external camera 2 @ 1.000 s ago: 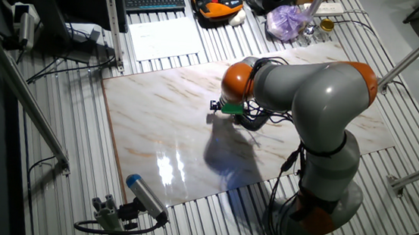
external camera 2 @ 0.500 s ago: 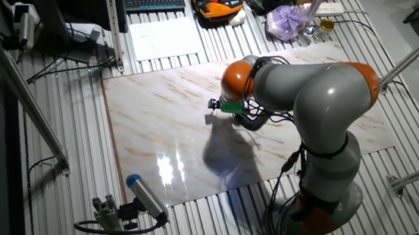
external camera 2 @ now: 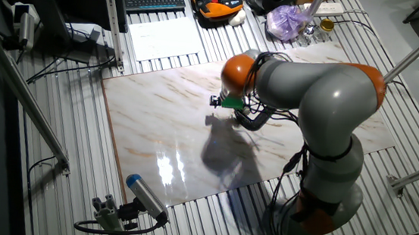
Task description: Unscrew the lid from the jar
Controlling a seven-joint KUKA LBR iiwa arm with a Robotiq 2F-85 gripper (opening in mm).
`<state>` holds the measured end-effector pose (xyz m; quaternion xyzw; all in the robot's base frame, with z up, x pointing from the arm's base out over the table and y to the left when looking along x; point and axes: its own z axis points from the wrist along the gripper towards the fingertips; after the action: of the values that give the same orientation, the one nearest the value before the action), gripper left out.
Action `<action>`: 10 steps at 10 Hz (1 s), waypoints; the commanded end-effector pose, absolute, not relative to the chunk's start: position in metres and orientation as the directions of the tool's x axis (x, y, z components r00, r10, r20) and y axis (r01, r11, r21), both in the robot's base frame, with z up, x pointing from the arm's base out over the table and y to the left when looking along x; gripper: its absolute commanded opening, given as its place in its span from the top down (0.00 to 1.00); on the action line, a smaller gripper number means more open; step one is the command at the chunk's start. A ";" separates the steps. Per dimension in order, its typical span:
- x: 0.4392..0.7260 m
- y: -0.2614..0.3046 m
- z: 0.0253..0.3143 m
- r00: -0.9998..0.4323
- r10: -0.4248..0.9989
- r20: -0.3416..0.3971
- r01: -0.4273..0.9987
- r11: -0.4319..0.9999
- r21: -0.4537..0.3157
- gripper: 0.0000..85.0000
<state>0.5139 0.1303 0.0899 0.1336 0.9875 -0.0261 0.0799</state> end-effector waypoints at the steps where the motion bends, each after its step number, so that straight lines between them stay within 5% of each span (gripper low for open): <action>1: 0.512 0.130 0.102 -0.955 0.251 -0.161 0.259 0.965 -0.031 0.40; 2: 0.509 0.130 0.111 -0.955 0.251 -0.156 0.259 0.965 -0.031 0.40; 3: 0.508 0.128 0.120 -0.958 0.246 -0.146 0.251 0.968 -0.019 0.60; 5: 0.509 0.122 0.137 -0.968 0.222 -0.118 0.223 0.975 0.003 0.60; 6: 0.510 0.118 0.143 -0.972 0.205 -0.110 0.206 0.979 0.007 0.80; 7: 0.511 0.116 0.148 -0.976 0.189 -0.109 0.189 0.982 0.006 0.80; 8: 0.511 0.112 0.153 -0.979 0.172 -0.109 0.173 0.985 0.002 1.00; 10: 0.514 0.104 0.164 -0.984 0.145 -0.104 0.146 0.989 -0.003 1.00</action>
<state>0.5143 0.1039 0.1639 0.0729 0.9960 -0.0051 0.0518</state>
